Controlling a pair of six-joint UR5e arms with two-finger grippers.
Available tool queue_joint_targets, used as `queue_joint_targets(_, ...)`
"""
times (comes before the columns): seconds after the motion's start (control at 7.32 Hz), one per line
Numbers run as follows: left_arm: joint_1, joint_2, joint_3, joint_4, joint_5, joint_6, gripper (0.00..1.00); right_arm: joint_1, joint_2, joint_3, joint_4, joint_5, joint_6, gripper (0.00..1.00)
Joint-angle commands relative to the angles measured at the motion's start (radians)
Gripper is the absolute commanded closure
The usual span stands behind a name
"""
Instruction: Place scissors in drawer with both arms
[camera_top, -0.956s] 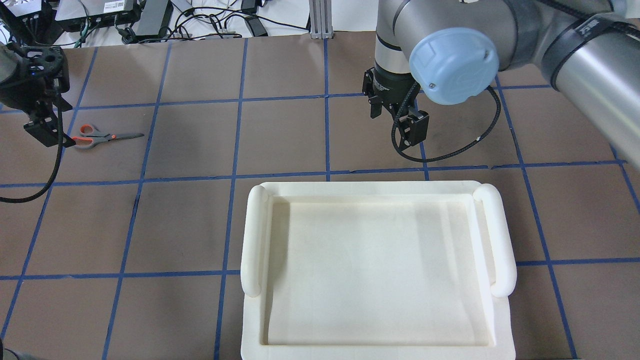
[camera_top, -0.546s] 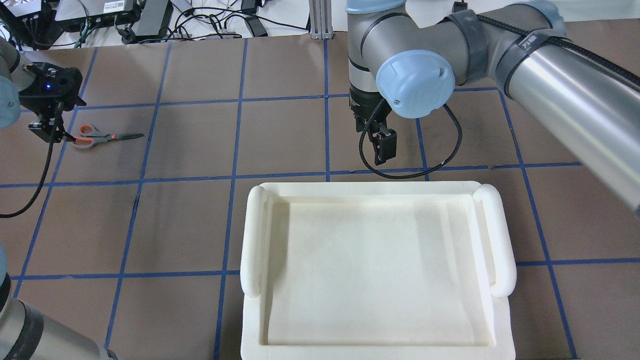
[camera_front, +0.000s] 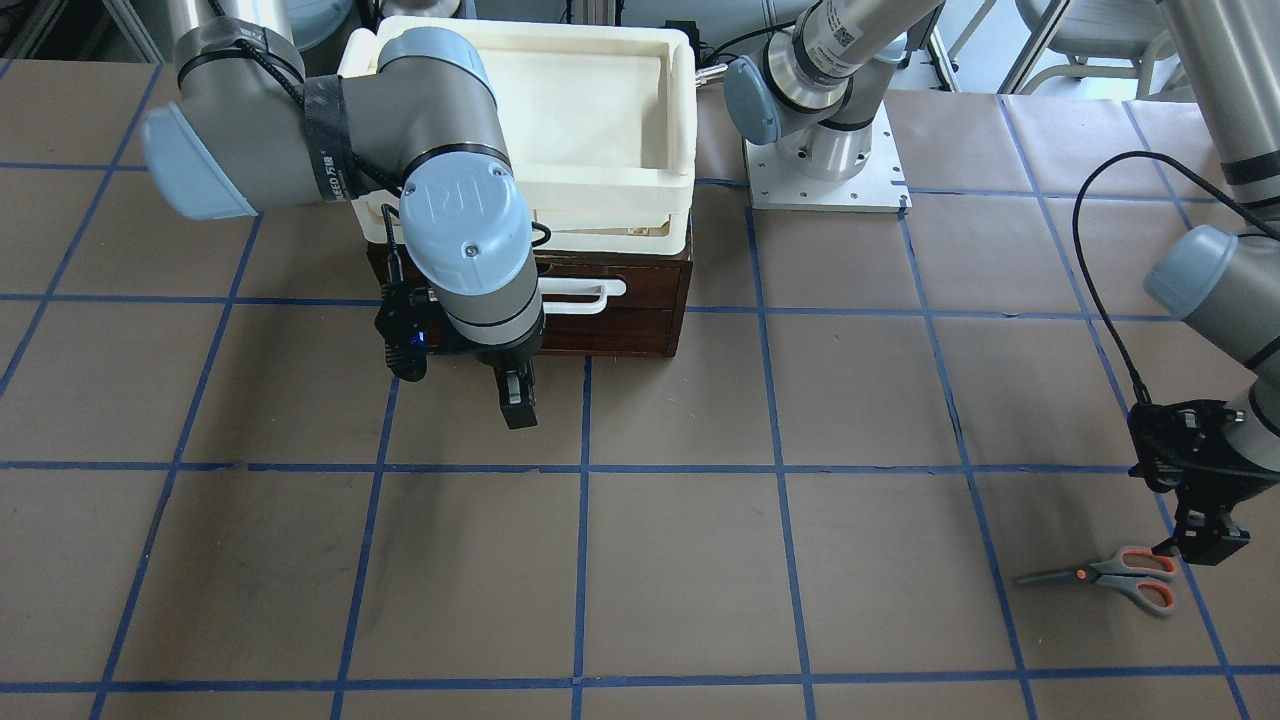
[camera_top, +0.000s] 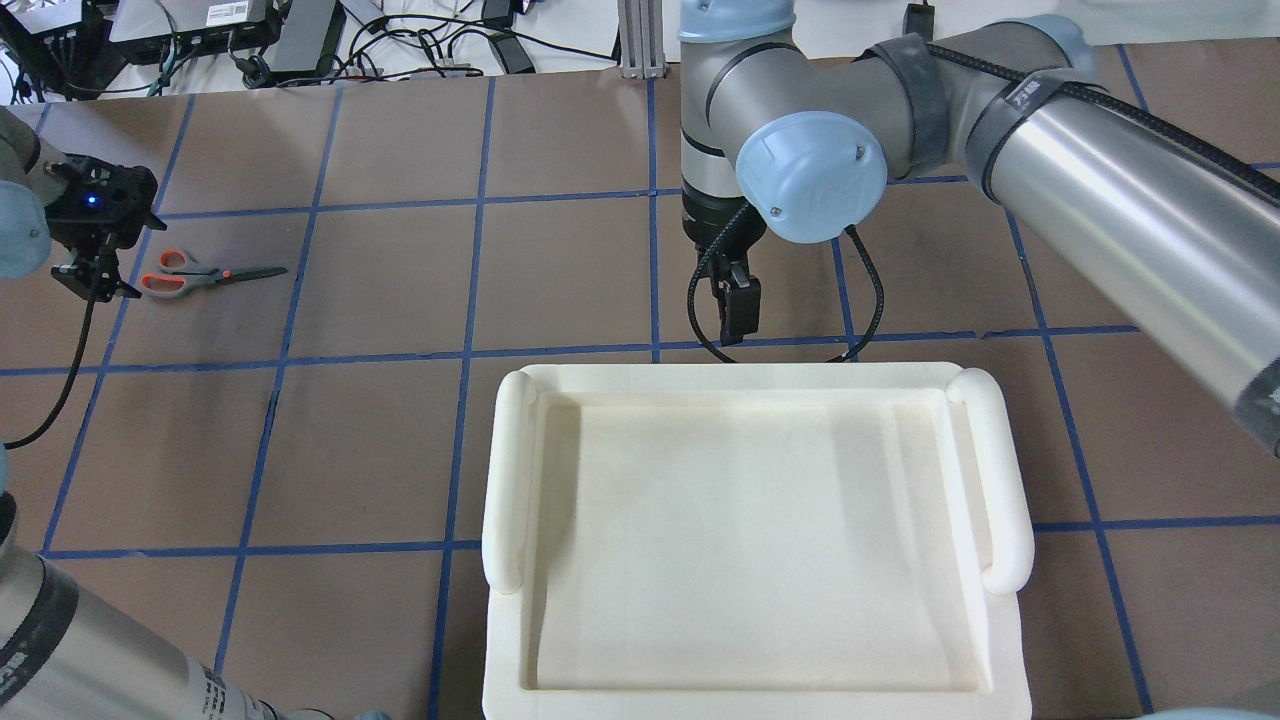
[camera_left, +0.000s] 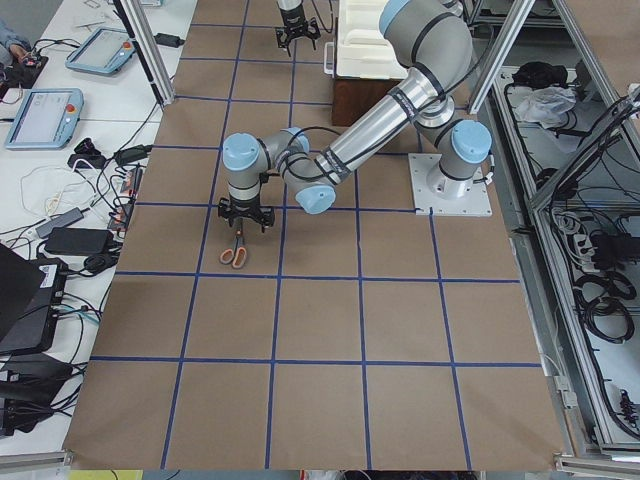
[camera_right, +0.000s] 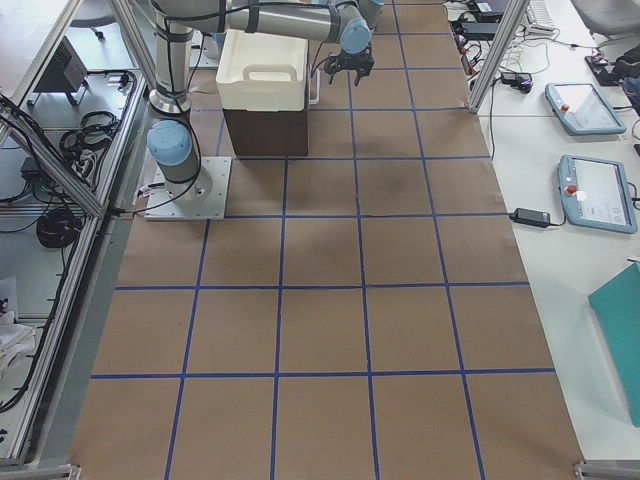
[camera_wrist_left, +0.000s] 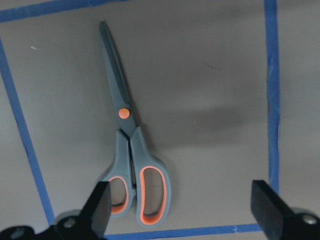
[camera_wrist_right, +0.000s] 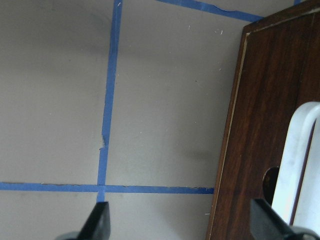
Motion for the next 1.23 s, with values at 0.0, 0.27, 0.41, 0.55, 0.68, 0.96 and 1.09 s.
queue_joint_targets(0.0, 0.002, -0.034, 0.003, 0.003, -0.021, 0.005, 0.0, 0.001, 0.007, 0.001, 0.046, 0.009, 0.057, 0.0)
queue_joint_targets(0.27, 0.001, -0.091, 0.079, -0.023, -0.035, -0.028, 0.02, 0.019, 0.019, 0.002, 0.054, 0.01, 0.1, 0.0)
queue_joint_targets(0.41, -0.004, -0.12, 0.172, -0.158, -0.032, -0.045, 0.02, 0.027, 0.028, 0.002, 0.066, 0.009, 0.124, 0.0)
queue_joint_targets(0.55, -0.01, -0.148, 0.213, -0.21, -0.029, -0.045, 0.02, 0.031, 0.031, 0.001, 0.068, 0.009, 0.125, 0.0)
queue_joint_targets(0.68, -0.01, -0.157, 0.215, -0.204, -0.024, -0.059, 0.0, 0.03, 0.03, -0.005, 0.068, 0.006, 0.125, 0.0)
queue_joint_targets(0.96, -0.013, -0.182, 0.213, -0.119, -0.023, -0.068, 0.0, 0.03, 0.033, -0.01, 0.074, 0.006, 0.125, 0.0)
queue_joint_targets(1.09, -0.037, -0.189, 0.215, -0.106, -0.002, -0.068, 0.0, 0.03, 0.031, -0.01, 0.118, -0.004, 0.125, 0.0)
